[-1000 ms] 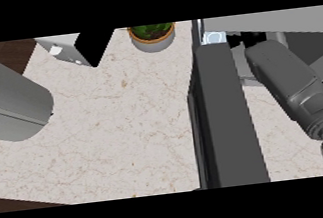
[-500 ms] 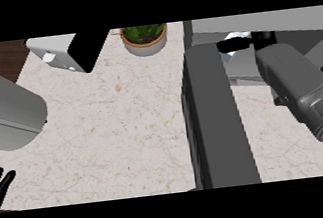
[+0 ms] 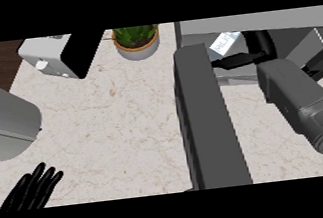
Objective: Pick up the milk, place it into the microwave and close the microwave
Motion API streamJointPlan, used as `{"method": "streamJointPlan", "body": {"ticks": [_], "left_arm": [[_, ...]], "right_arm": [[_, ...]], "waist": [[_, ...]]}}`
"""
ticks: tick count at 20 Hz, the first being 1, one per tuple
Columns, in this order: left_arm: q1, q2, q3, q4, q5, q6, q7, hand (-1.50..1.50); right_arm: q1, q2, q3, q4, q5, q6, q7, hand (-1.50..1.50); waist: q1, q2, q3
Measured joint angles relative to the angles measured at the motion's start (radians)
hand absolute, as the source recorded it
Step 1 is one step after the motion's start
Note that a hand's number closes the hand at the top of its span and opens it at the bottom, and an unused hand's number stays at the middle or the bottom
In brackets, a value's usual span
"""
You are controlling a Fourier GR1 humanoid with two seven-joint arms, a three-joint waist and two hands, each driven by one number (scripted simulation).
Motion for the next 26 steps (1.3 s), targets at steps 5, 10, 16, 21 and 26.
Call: {"method": "streamJointPlan", "body": {"ticks": [5,10,16,21,26], "left_arm": [[-0.026,-0.001,-0.048,0.044,-0.072,-0.037,-0.009,-1.5],[-0.085,-0.043,-0.101,0.113,-0.207,-0.019,-0.046,-1.5],[-0.141,-0.087,-0.175,0.201,-0.34,0.033,-0.092,1.5],[-0.226,-0.105,-0.204,0.285,-0.406,0.084,-0.101,1.5],[-0.31,-0.114,-0.215,0.367,-0.464,0.117,-0.098,1.5]], "right_arm": [[0.086,0.028,-0.027,-0.004,-0.039,0.156,-0.06,-1.5],[0.177,0.079,-0.025,-0.027,-0.055,0.249,-0.107,-1.5],[0.313,0.112,0.02,-0.088,-0.042,0.269,-0.118,-1.5],[0.466,0.109,0.055,-0.164,-0.033,0.262,-0.136,-1.5],[0.638,0.083,0.08,-0.291,-0.044,0.274,-0.145,-1.5]], "waist": [[-0.026,-0.012,-0.001],[-0.05,-0.025,-0.002],[-0.082,-0.038,-0.004],[-0.103,-0.044,-0.006],[-0.113,-0.045,-0.007]]}}
